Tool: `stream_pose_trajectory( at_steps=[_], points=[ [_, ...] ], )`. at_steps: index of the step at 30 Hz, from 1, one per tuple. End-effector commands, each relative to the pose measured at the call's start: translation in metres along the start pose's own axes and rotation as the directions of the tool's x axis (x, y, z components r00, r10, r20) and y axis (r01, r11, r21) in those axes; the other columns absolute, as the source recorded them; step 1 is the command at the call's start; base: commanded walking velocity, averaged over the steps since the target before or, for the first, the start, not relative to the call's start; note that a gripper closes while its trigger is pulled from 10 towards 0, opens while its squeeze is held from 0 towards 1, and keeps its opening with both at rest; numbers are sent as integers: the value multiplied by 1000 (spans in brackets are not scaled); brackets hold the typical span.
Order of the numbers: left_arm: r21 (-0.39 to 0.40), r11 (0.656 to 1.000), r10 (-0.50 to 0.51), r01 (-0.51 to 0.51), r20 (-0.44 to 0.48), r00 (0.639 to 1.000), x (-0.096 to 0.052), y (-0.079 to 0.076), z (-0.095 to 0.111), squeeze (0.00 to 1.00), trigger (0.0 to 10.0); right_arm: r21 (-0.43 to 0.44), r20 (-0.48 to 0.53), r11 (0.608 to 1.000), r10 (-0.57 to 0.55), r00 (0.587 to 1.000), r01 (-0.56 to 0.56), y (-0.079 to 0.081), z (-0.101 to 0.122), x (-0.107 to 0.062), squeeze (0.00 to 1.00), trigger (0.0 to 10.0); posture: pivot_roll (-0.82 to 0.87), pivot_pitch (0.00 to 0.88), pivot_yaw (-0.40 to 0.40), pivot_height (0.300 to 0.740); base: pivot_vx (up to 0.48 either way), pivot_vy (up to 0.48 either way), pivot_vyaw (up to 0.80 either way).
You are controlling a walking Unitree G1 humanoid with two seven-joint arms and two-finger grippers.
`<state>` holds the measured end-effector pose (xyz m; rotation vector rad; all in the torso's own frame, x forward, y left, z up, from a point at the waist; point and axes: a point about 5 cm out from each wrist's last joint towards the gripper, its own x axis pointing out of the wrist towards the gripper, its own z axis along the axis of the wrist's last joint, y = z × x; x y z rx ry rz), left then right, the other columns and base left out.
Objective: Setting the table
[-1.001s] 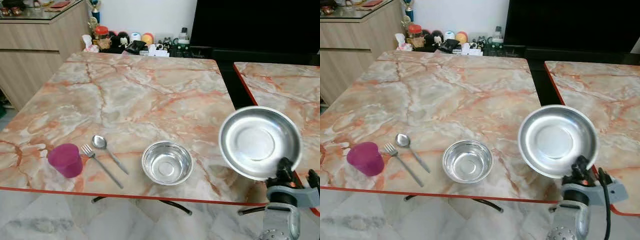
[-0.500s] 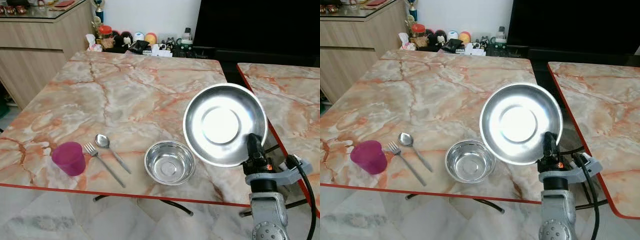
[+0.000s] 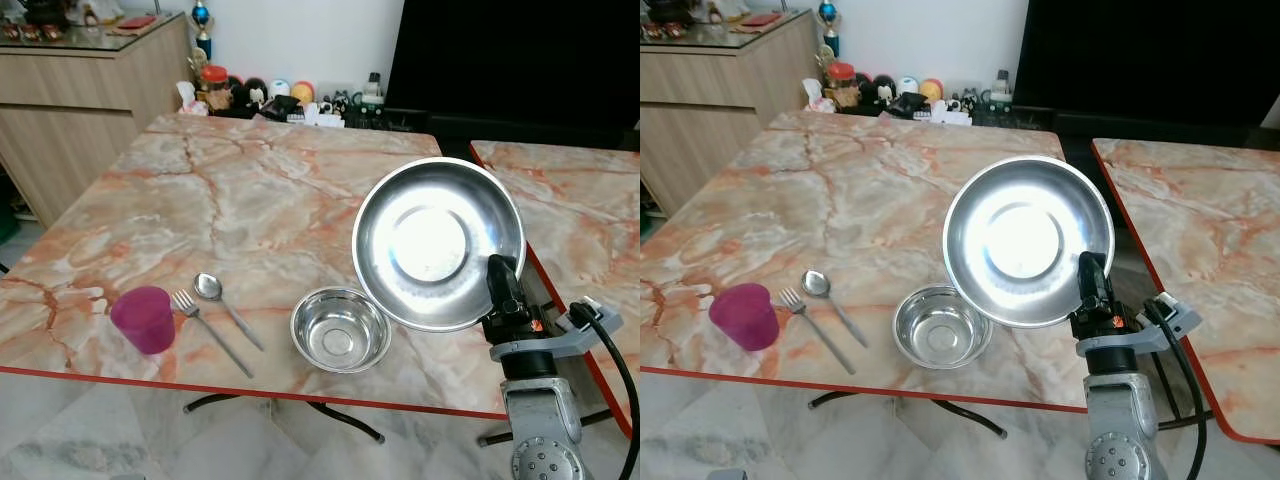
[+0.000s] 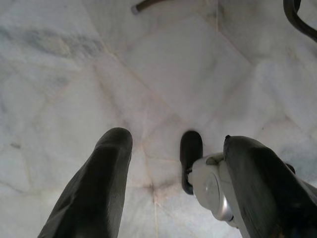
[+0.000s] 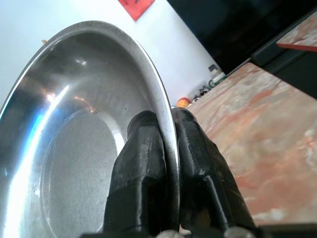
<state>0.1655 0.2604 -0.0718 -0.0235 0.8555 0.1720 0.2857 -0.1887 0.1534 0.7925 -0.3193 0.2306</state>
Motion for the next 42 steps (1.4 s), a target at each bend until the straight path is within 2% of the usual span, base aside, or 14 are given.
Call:
stream_pose_trajectory(
  at_steps=[1, 5, 21, 30, 42],
  points=[
    [19, 1000, 20, -20, 9, 1000, -1, 5, 1, 0, 10000, 7, 7, 1000, 10, 1000, -10, 1, -1, 0, 0, 10000, -40, 0, -32, 740, 0, 0, 0],
    [44, 999, 20, -20, 11, 1000, -2, 6, 1, 0, 10000, 10, 5, 1000, 3, 1000, -3, 1, -3, 1, 0, 10000, -39, 0, -32, 740, 0, -207, 0],
    [58, 998, -16, 14, 46, 999, 2, 0, 12, 0, 10000, -1, 11, 999, -37, 999, 37, -2, -3, -3, 0, 10000, -49, 13, -32, 740, 0, -461, 0],
    [65, 997, -30, 28, 18, 999, 0, -4, 1, 0, 10000, -15, 26, 997, -70, 997, 71, -4, -1, -4, 0, 10000, -60, 46, -29, 740, 0, -458, 0],
    [67, 997, -28, 28, 4, 1000, -1, -4, -1, 0, 10000, -19, 44, 994, -106, 993, 107, -7, 1, -3, 0, 10000, -65, 69, -26, 740, 0, -455, 0]
  ],
)
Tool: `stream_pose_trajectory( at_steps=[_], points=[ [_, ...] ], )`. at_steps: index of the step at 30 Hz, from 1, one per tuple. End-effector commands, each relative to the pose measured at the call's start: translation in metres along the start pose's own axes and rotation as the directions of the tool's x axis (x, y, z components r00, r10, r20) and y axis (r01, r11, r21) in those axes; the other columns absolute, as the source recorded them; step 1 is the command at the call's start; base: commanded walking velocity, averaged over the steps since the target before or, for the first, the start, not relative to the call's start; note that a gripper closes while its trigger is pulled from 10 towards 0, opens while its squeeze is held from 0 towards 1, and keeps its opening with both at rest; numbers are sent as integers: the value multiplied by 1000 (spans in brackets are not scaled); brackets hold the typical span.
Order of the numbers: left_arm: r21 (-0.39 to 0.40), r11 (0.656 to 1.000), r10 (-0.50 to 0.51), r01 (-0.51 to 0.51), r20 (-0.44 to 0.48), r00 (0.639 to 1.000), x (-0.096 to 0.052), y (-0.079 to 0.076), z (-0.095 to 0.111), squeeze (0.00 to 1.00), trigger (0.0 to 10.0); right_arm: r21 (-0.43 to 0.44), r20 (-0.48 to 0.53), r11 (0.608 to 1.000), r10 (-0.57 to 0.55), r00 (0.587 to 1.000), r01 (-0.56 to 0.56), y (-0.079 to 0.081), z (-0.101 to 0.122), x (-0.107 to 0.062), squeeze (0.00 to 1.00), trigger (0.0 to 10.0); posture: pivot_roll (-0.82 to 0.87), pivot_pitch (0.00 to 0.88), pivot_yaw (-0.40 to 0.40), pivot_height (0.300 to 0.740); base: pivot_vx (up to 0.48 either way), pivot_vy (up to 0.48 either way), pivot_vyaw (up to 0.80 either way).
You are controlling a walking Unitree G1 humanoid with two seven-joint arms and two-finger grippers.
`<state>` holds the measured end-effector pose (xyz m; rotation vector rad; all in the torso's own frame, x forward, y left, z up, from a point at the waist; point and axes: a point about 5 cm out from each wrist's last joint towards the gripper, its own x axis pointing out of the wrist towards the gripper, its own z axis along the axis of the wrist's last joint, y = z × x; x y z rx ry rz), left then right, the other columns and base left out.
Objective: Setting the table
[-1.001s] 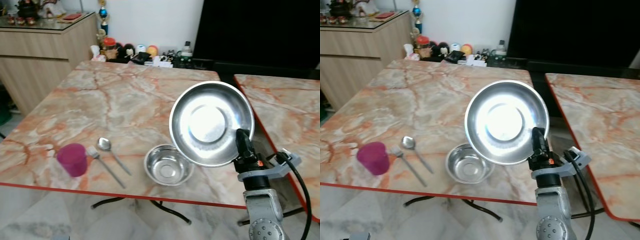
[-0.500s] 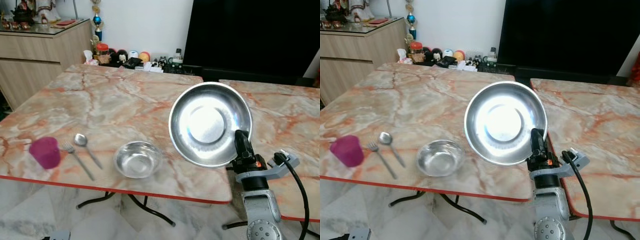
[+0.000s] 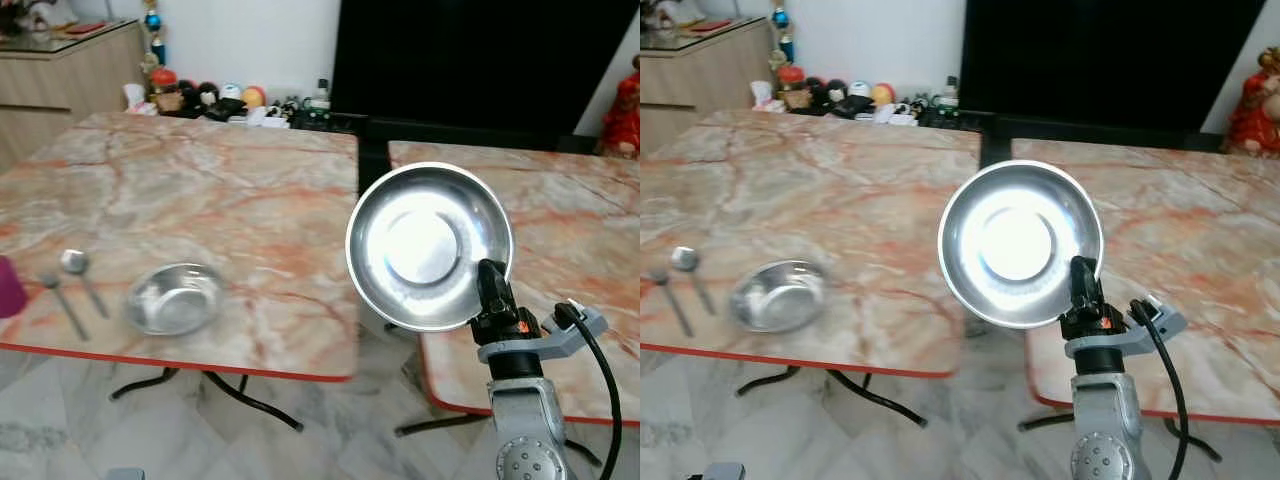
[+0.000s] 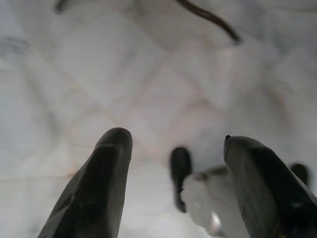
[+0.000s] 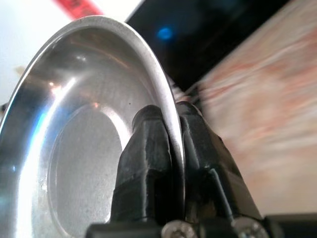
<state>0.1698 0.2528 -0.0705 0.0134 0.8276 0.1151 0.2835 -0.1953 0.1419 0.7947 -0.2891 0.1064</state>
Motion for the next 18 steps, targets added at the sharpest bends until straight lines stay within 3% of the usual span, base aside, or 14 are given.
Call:
stream_pose_trajectory(
  at_steps=[1, 18],
  points=[
    [14, 1000, 7, -6, -28, 1000, -2, 4, -5, 0, 10000, -4, 25, 1000, 10, 1000, -10, 5, 2, 3, 0, 10000, -69, 72, -23, 740, 0, -454, 0],
    [30, 999, -17, 19, -50, 999, -1, -5, -10, 0, 10000, -32, 72, 992, -120, 990, 122, -10, 8, 1, 0, 10000, -78, 89, -23, 740, 0, -452, 0]
  ],
)
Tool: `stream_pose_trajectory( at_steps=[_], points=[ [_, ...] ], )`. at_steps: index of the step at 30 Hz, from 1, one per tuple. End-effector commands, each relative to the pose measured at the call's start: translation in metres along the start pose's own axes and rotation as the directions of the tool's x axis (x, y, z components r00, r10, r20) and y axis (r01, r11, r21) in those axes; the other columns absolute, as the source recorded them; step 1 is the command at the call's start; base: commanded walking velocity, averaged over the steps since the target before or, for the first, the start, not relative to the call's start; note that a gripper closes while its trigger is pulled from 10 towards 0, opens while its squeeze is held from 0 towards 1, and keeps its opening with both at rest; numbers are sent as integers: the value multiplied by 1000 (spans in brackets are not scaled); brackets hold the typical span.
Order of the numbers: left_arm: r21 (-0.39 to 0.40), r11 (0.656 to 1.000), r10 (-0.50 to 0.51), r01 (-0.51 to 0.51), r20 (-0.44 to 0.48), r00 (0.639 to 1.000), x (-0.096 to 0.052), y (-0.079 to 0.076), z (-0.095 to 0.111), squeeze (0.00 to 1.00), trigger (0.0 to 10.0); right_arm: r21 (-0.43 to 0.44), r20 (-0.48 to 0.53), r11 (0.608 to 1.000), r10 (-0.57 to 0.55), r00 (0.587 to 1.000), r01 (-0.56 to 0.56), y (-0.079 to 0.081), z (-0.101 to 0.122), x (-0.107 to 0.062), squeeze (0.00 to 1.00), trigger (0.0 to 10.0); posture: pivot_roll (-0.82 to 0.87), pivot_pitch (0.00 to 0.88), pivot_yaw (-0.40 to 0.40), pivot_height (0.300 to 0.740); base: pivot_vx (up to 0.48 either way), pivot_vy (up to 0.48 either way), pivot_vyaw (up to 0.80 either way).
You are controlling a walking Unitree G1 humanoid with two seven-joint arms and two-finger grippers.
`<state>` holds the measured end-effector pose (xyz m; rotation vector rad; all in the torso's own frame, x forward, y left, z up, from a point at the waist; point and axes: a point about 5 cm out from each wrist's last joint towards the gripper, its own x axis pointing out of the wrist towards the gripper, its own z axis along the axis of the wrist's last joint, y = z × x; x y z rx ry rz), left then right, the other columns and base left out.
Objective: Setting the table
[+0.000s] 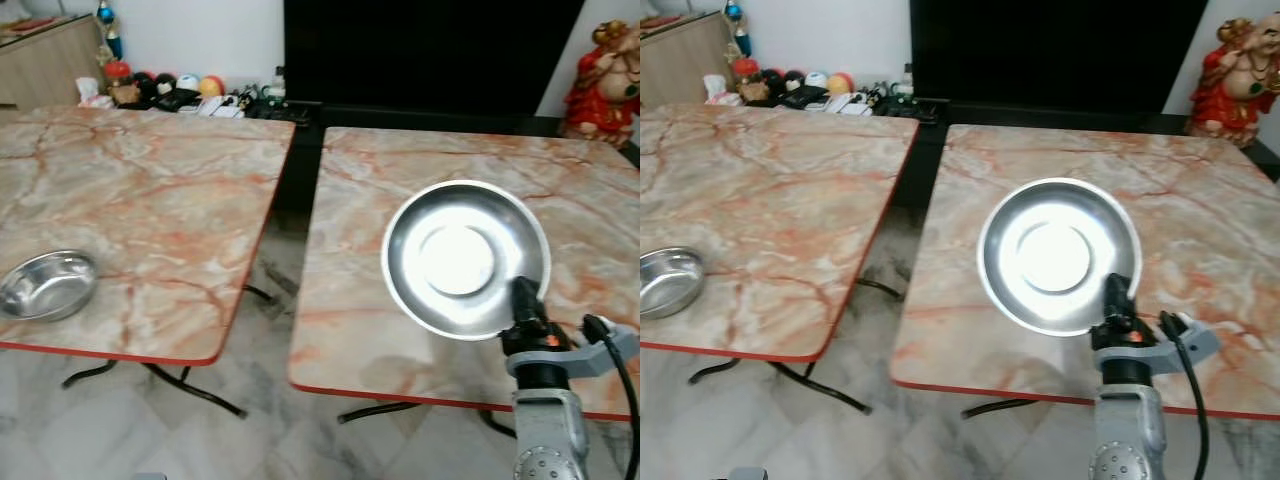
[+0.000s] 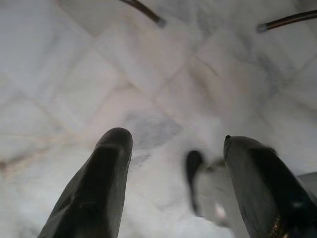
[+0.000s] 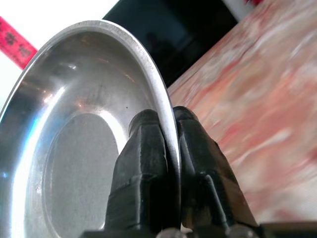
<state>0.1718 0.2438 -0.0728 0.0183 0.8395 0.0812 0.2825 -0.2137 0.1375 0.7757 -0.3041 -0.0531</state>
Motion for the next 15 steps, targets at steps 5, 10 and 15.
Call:
stream_pose_trajectory(
  at_steps=[5, 10, 15],
  points=[
    [10, 1000, 14, -14, -47, 999, -4, 4, -12, 0, 10000, 0, 16, 999, -33, 999, 33, 0, 0, 2, 0, 10000, -78, 92, -25, 740, 0, -428, 0],
    [1, 1000, 21, -21, -48, 999, -4, 2, -13, 0, 10000, -10, 27, 997, -71, 997, 71, -6, 1, 2, 0, 10000, -77, 92, -26, 740, 0, -59, 0],
    [0, 1000, 20, -20, -51, 998, -4, 3, -14, 0, 10000, -33, 80, 986, -157, 984, 161, -16, 9, 3, 0, 10000, -75, 94, -28, 740, 0, 0, 0]
  ],
)
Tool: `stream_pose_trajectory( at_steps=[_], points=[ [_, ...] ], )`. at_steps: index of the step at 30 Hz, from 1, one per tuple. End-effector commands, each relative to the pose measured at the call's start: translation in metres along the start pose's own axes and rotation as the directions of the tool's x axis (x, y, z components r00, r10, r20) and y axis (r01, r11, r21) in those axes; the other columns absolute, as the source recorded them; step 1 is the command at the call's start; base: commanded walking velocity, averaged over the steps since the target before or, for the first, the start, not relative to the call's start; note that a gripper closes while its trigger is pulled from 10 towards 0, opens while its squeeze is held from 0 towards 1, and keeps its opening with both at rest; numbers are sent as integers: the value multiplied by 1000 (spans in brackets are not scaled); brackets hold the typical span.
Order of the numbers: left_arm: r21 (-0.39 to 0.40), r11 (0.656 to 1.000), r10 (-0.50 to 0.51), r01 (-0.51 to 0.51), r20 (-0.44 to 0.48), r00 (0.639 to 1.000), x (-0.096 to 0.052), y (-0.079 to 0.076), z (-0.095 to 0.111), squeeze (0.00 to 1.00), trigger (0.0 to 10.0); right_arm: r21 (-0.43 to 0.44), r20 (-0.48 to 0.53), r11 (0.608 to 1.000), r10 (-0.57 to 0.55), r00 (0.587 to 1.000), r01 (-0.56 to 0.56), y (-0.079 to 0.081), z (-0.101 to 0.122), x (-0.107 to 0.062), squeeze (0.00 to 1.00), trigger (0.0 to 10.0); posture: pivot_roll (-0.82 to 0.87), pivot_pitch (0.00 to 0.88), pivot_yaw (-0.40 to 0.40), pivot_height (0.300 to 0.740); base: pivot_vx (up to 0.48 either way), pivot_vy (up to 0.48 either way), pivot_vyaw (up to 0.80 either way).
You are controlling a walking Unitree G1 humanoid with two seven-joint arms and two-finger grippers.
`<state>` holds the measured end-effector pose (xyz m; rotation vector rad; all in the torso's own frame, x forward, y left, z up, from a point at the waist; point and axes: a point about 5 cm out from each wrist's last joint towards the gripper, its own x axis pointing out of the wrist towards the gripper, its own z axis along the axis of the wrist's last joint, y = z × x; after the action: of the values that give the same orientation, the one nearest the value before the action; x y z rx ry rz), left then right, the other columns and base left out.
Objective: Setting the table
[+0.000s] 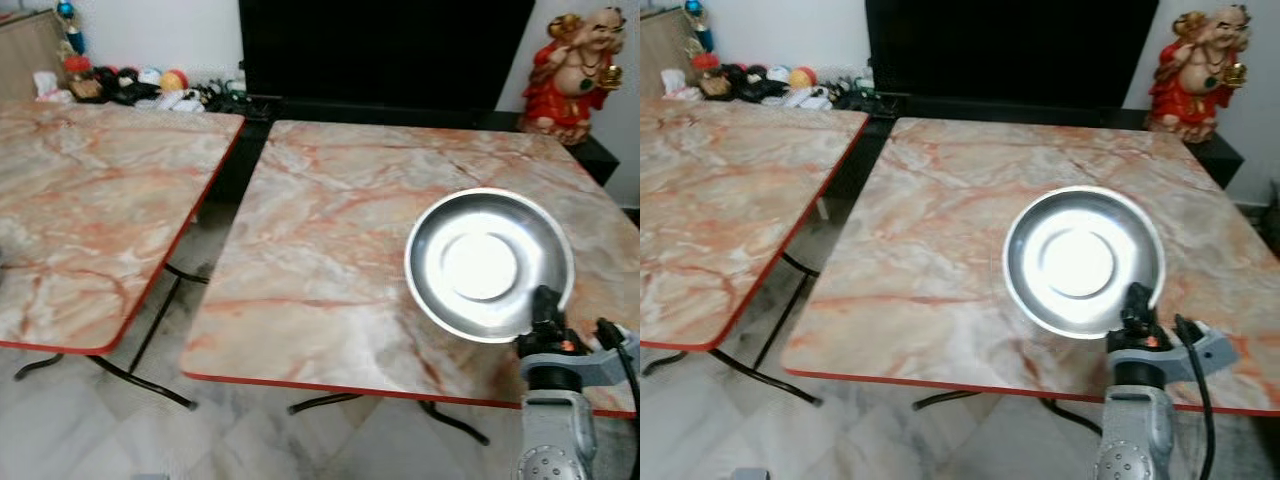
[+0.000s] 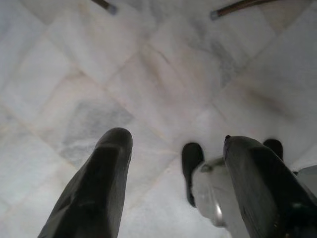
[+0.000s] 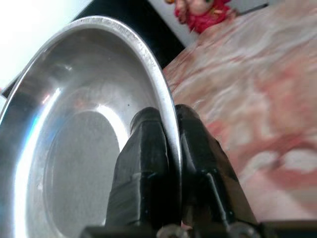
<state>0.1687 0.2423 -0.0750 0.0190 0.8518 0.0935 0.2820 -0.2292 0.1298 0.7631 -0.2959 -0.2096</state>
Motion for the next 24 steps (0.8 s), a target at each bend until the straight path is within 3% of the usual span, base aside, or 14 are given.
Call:
stream_pose_trajectory(
  at_steps=[1, 6, 24],
  points=[
    [3, 1000, 9, -9, -39, 999, -3, 5, -10, 0, 10000, -9, 38, 999, -46, 998, 46, -2, 5, 3, 0, 10000, -75, 94, -28, 740, 0, 0, 0],
    [7, 1000, 8, -7, -43, 999, -4, 6, -11, 0, 10000, -51, 63, 984, -165, 984, 168, -19, 8, 0, 0, 10000, -75, 94, -29, 740, 0, 0, 0],
    [30, 1000, -2, 4, -50, 999, -4, 6, -11, 0, 10000, -80, -16, 958, -278, 961, 275, -29, -11, -11, 0, 10000, -73, 96, -30, 740, 0, 0, 0]
  ],
)
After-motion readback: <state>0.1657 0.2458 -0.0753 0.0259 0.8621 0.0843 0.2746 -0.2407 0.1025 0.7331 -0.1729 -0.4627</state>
